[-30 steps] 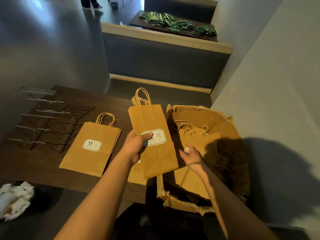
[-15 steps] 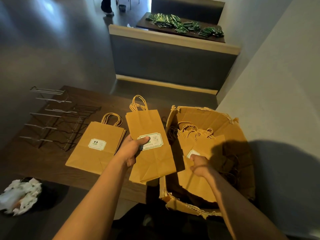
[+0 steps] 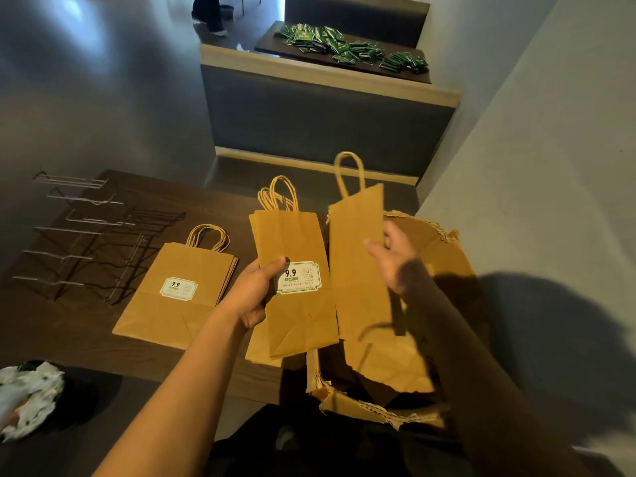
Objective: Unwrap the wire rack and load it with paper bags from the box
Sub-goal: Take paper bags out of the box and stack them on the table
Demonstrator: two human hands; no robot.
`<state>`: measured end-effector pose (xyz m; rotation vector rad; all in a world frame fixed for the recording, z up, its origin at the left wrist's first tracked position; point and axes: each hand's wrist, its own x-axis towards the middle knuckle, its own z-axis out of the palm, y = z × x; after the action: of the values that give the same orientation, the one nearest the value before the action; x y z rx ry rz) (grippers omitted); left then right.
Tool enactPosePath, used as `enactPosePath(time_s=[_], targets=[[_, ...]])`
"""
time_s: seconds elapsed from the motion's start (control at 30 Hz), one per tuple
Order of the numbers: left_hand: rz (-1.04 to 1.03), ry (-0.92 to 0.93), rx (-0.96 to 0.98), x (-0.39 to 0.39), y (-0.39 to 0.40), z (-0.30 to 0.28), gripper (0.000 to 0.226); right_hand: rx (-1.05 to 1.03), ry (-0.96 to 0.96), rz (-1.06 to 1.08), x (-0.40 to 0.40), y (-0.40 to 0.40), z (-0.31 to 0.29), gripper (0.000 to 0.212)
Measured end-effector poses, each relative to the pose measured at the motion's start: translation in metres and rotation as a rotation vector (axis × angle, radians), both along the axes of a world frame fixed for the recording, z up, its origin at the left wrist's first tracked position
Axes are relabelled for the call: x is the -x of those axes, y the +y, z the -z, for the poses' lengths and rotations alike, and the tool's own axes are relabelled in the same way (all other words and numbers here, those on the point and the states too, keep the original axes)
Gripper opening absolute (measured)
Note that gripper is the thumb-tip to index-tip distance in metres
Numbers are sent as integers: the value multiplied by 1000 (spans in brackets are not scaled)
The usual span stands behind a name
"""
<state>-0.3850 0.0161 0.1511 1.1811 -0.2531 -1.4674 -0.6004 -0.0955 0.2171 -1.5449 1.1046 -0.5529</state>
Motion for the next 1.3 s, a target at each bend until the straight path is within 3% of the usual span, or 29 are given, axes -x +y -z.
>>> enactPosePath(time_s=[0.13, 0.2, 0.3, 0.4, 0.47, 0.57, 0.67, 0.77, 0.87, 1.03, 1.17, 1.3], targets=[[60, -85, 50, 0, 2, -6, 28, 44, 89, -137, -54, 34, -5, 15], [99, -110, 95, -3, 5, -6, 38, 97, 154, -144, -77, 47, 4, 34], [50, -143, 74, -6, 11, -3, 36, 152, 274, -208, -101, 58, 25, 59], [10, -17, 33, -16, 14, 9, 67, 223, 243, -217, -107, 61, 41, 49], [-21, 95, 0, -21, 16, 10, 86, 391, 336, -223, -105, 62, 49, 55], [-25, 141, 23, -24, 21, 12, 72, 553, 475, -82, -105, 65, 59, 84], [-32, 61, 30, -32, 21, 17, 46, 307, 303, -8, -111, 62, 65, 104], [-56, -74, -2, -43, 18, 13, 35, -68, 71, -41, -116, 56, 60, 83], [-98, -152, -68, -53, 17, 13, 31, -276, -52, -47, -119, 52, 59, 68], [-40, -250, -77, -73, 25, 28, 31, -228, -33, 77, -142, 59, 80, 53], [258, -287, -187, -89, 47, 58, 37, -158, 59, 198, -157, 63, 109, 49], [435, -278, -345, -94, 66, 94, 39, -239, 191, 201, -163, 65, 142, 47]])
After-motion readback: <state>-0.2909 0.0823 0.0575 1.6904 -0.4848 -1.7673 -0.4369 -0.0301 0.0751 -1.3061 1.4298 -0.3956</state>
